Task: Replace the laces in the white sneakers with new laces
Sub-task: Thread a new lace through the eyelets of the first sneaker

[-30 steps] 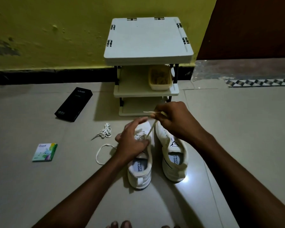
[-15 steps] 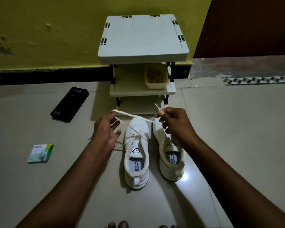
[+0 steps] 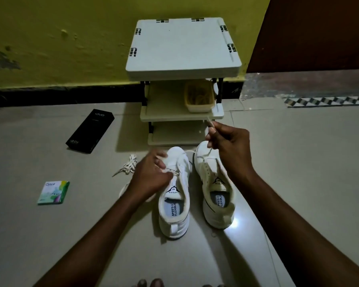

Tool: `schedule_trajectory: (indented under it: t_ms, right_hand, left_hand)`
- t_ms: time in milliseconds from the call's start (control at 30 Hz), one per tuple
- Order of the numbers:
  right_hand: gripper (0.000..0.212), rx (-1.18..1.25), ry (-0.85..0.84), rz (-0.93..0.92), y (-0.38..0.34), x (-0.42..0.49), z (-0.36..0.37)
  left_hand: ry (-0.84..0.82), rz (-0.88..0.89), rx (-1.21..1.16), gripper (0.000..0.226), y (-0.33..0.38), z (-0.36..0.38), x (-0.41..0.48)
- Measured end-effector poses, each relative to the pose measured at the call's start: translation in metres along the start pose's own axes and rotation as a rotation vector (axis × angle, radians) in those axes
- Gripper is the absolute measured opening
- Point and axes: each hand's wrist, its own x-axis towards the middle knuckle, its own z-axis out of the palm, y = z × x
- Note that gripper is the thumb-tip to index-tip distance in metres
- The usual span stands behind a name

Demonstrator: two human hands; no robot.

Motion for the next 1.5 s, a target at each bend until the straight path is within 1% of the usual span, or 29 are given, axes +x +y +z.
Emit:
schedule_trajectory:
  t_ms: [67, 100, 167, 267, 367, 467, 633, 733, 900, 933, 1033, 1133, 1233, 1267, 1333, 1433, 1500]
  right_hand:
    - [0.015, -0.165, -0.056, -0.071, 0.002, -0.001, 0.004]
    - [0.016, -0.267, -0.089, -0.094, 0.003, -0.003, 0.007]
    - [0.02, -0.4, -0.164, -0.074, 0.01, -0.008, 0.016]
    - [0.023, -0.488, -0.227, -0.026, 0.022, -0.017, 0.031]
    - [0.017, -0.496, -0.285, 0.025, 0.029, -0.026, 0.043]
    - [0.009, -0.545, -0.35, 0.046, 0.033, -0.031, 0.053]
    - [0.01, -0.656, -0.48, 0.03, 0.047, -0.035, 0.06]
    - [0.014, -0.685, -0.507, 0.026, 0.05, -0.037, 0.061]
    - [0.024, -0.7, -0.57, 0.02, 0.05, -0.036, 0.067]
    - [0.022, -0.701, -0.581, 0.021, 0.05, -0.036, 0.068]
    - [0.014, -0.714, -0.59, 0.006, 0.051, -0.036, 0.07]
    - [0.015, -0.717, -0.581, 0.017, 0.053, -0.037, 0.073]
    - [0.022, -0.741, -0.558, -0.014, 0.054, -0.041, 0.075]
    - [0.02, -0.771, -0.545, -0.028, 0.054, -0.044, 0.075]
    - [0.016, -0.826, -0.508, -0.038, 0.054, -0.049, 0.076]
    - [0.014, -0.855, -0.456, -0.011, 0.056, -0.053, 0.077]
    - [0.014, -0.841, -0.418, 0.006, 0.057, -0.054, 0.079]
  left_hand:
    - [-0.062, 0.1, 0.221, 0.04, -0.011, 0.007, -0.011]
    - [-0.058, 0.135, 0.281, 0.035, -0.016, 0.01, -0.014]
    - [0.012, 0.147, 0.3, 0.022, -0.022, 0.012, -0.017]
    - [0.121, 0.067, 0.231, 0.006, -0.025, 0.014, -0.019]
    - [0.166, -0.075, 0.131, 0.003, -0.027, 0.013, -0.02]
    - [0.135, -0.178, 0.017, 0.002, -0.034, 0.012, -0.014]
    - [0.06, -0.294, -0.227, 0.007, -0.046, 0.012, -0.007]
    - [0.048, -0.318, -0.297, 0.008, -0.048, 0.012, -0.007]
    - [0.058, -0.253, -0.272, 0.009, -0.048, 0.013, -0.008]
    - [0.062, -0.237, -0.272, 0.009, -0.048, 0.013, -0.009]
    - [0.061, -0.198, -0.277, 0.011, -0.049, 0.012, -0.01]
    - [0.049, -0.196, -0.288, 0.011, -0.048, 0.01, -0.011]
    - [0.05, -0.196, -0.312, 0.01, -0.044, 0.01, -0.013]
    - [0.049, -0.192, -0.313, 0.01, -0.044, 0.009, -0.013]
    - [0.018, -0.181, -0.306, 0.017, -0.043, 0.007, -0.013]
    - [-0.046, -0.149, -0.297, 0.027, -0.043, 0.005, -0.011]
    - [-0.044, -0.138, -0.268, 0.028, -0.044, 0.005, -0.009]
